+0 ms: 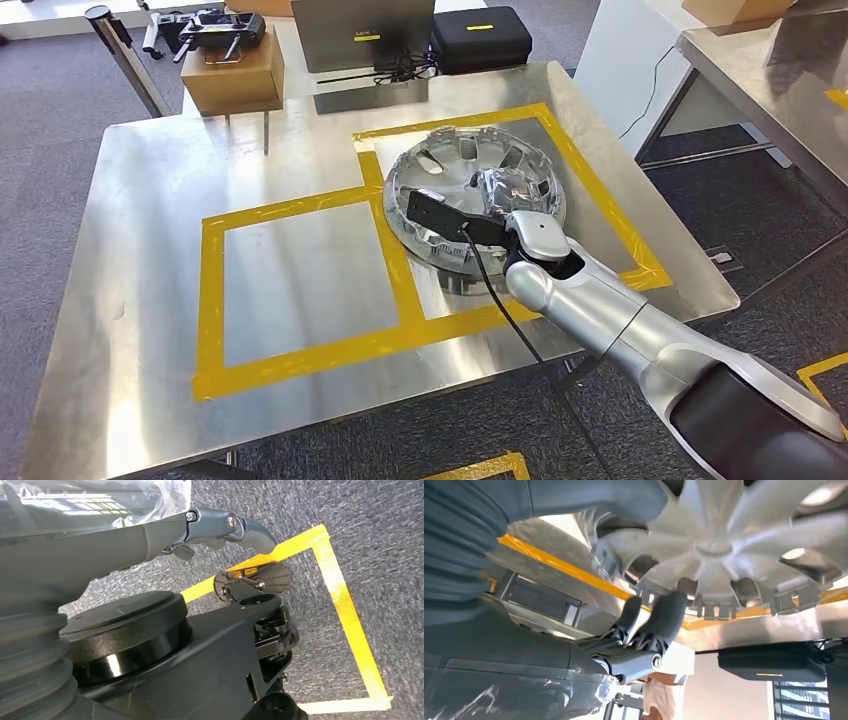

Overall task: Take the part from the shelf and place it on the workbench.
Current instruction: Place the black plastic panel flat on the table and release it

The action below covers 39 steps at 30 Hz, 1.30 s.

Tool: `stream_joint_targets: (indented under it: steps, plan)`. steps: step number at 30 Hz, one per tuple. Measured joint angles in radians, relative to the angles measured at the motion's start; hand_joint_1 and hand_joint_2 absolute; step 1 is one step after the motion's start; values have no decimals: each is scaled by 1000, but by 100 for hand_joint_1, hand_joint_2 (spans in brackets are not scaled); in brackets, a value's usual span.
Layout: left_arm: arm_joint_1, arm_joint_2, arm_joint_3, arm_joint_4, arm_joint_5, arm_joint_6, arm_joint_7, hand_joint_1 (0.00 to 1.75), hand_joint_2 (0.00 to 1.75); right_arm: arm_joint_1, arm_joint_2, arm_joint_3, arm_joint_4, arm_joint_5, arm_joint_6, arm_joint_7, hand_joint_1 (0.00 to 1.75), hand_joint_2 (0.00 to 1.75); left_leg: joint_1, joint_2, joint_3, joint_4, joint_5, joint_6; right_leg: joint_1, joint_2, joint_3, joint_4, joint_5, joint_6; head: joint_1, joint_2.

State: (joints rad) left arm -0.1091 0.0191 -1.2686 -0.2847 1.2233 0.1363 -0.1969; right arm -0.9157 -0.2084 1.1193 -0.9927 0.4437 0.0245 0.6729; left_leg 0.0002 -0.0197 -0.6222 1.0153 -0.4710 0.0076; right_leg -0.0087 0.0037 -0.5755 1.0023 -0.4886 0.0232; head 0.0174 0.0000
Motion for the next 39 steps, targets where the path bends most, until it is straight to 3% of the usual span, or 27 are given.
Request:
stream_joint_targets:
  steps: [11,18,22,27,35,39]
  plan:
    - [0,0,4,0,0,-8,-4,0,0,-3,-2,-1,-7,-5,-11,0,0,0,0,0,0,0,0,0,0,0,0,0,0,0,0,0]
    - [1,0,6,0,5,-10,-14,0,0,-2,-19,-37,-51,-150,-154,-37,0,0,0,0,1,0,0,0,0,0,0,0,0,0,0,0]
    - [3,0,8,0,12,3,-28,0,0,6,-49,-86,-137,-311,-316,-139,0,0,0,0,1,0,0,0,0,0,0,0,0,0,0,0]
    - [4,0,14,1,13,27,-59,0,0,47,-93,-169,-306,-417,-472,-268,0,0,0,0,1,0,0,0,0,0,0,0,0,0,0,0]
    - [6,-4,34,1,20,71,-133,0,0,204,-130,-304,-605,-541,-622,-538,0,0,0,0,2,0,0,-1,0,0,1,0,0,0,0,0]
    - [8,-9,52,1,48,87,-194,0,0,311,-134,-378,-749,-580,-675,-714,0,0,0,1,2,0,-1,-1,0,1,1,0,0,0,0,0]
